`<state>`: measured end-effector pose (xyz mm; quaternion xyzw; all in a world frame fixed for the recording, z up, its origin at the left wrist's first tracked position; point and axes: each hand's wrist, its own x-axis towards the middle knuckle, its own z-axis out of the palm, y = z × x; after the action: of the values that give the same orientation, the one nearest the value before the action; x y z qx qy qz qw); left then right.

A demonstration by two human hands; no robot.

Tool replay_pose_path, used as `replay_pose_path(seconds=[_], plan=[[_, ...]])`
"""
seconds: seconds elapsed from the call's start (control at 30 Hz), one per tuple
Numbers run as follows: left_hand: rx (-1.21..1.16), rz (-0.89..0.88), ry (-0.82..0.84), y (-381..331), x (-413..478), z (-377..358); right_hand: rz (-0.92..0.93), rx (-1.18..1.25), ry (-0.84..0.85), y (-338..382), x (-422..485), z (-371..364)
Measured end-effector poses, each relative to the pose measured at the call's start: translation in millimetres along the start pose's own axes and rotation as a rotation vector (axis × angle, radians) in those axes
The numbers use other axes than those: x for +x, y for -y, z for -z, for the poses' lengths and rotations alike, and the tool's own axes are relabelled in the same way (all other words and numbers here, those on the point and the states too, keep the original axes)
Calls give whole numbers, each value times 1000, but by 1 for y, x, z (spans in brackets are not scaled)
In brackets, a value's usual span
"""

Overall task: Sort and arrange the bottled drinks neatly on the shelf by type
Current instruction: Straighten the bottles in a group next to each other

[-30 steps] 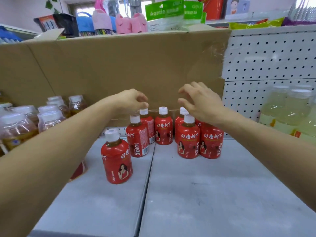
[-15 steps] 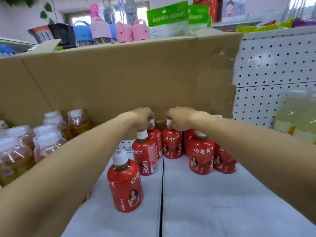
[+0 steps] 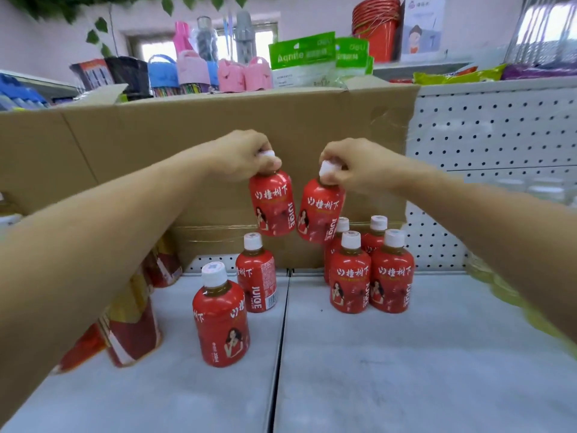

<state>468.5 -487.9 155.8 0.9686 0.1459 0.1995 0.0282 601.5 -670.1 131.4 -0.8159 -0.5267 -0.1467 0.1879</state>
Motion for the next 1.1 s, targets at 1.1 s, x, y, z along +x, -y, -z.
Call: replay_pose_path(seconds=[1.1], plan=[[-776,100,125,-123,-143,-183,-345,641,9,-63,-208,-97]])
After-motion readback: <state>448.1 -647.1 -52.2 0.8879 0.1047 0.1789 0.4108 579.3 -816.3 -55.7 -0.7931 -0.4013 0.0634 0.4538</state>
